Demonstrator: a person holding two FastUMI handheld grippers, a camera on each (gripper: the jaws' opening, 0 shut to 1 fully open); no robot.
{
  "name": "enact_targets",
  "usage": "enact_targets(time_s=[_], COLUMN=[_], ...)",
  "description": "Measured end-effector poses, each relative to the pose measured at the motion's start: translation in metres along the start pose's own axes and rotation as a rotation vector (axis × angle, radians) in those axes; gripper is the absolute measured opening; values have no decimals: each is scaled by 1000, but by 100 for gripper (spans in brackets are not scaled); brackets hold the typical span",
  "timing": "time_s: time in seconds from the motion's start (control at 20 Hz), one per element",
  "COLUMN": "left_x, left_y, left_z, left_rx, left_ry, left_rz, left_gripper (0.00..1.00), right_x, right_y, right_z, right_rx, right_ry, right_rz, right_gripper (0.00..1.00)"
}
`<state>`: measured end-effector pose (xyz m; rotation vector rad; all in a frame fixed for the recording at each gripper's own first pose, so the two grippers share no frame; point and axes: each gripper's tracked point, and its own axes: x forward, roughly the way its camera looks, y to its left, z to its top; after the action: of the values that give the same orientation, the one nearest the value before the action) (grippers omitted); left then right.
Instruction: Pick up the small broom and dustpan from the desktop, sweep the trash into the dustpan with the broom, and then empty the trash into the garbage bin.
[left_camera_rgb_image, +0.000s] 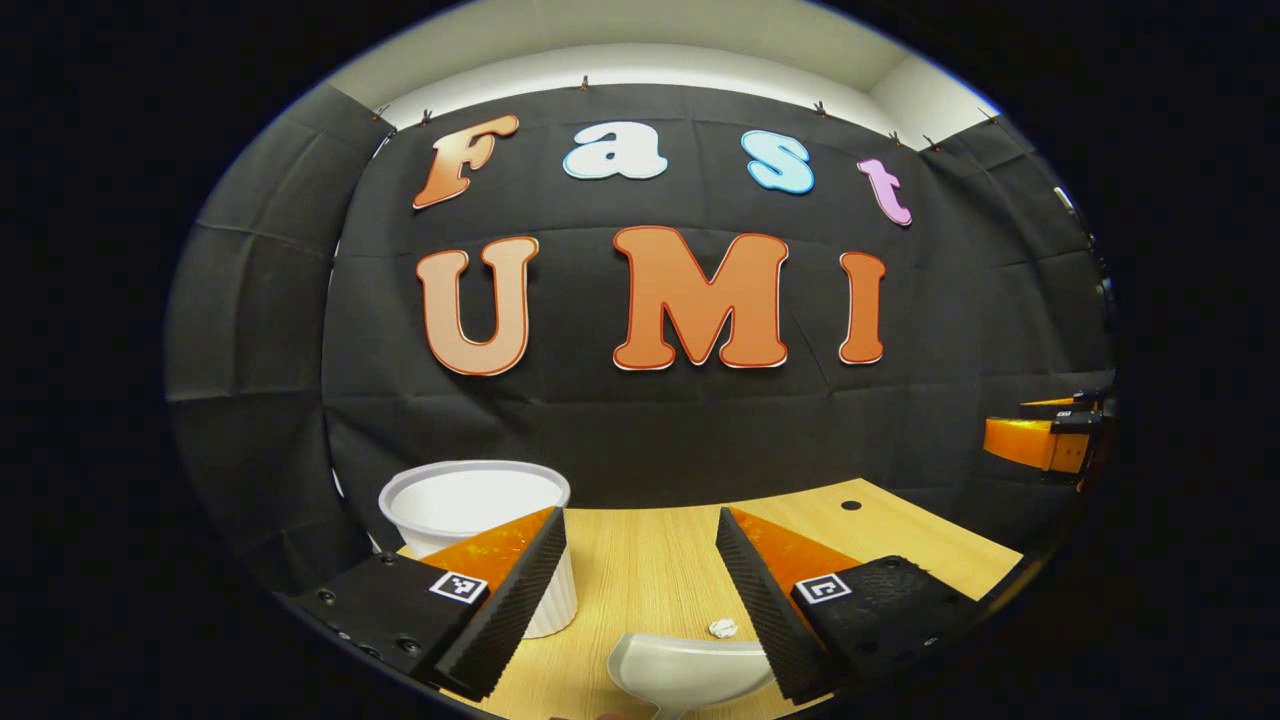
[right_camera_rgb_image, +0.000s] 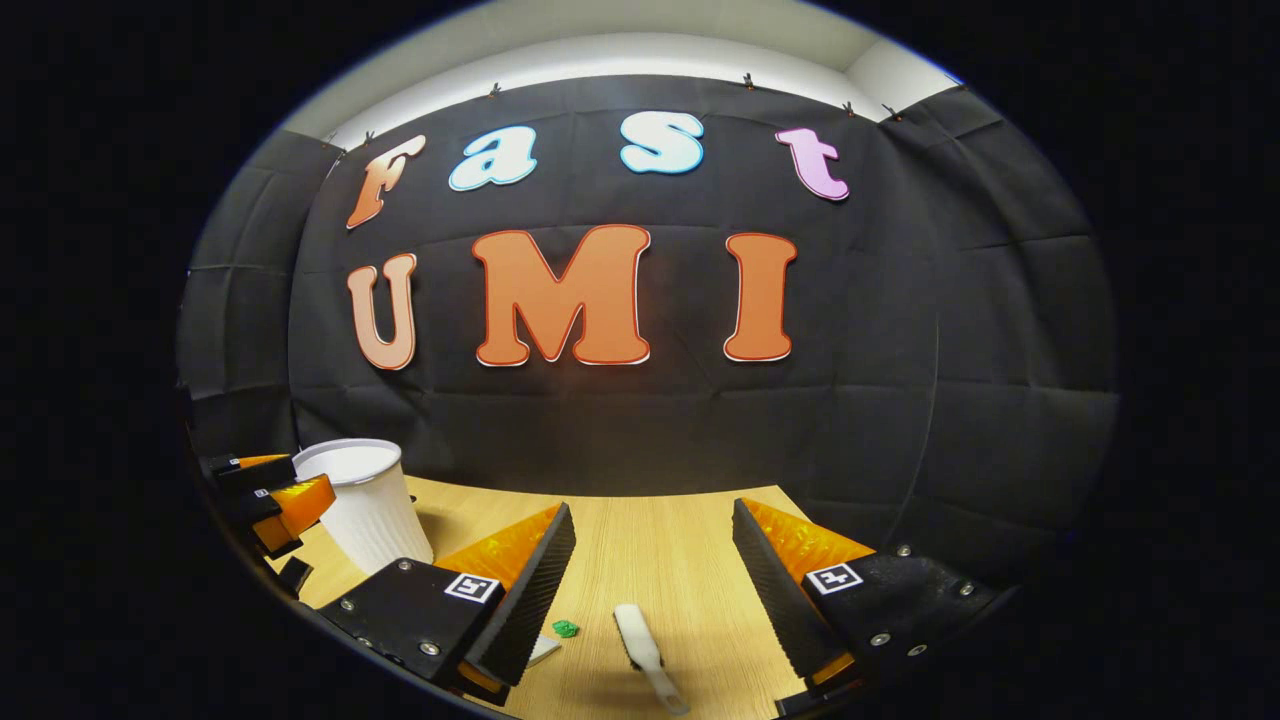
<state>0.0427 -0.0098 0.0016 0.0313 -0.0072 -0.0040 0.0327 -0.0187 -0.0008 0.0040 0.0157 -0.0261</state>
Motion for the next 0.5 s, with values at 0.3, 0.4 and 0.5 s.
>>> enact_targets(time_s=[0.3,0.4,0.5], left_x=[6,6,6], left_y=[-3,-4,-4], left_z=[-4,-6,-7], left_rx=[10,11,13], left_ry=[11,15,16], left_rz=[1,-1,-1], left_gripper=[95,95,95], right_x=[7,9,11], right_y=[-1,-1,1], right_z=[-4,-5,-7], right_rx=[3,4,4], right_ry=[14,17,20], right_rz=[4,9,13], right_gripper=[95,95,95])
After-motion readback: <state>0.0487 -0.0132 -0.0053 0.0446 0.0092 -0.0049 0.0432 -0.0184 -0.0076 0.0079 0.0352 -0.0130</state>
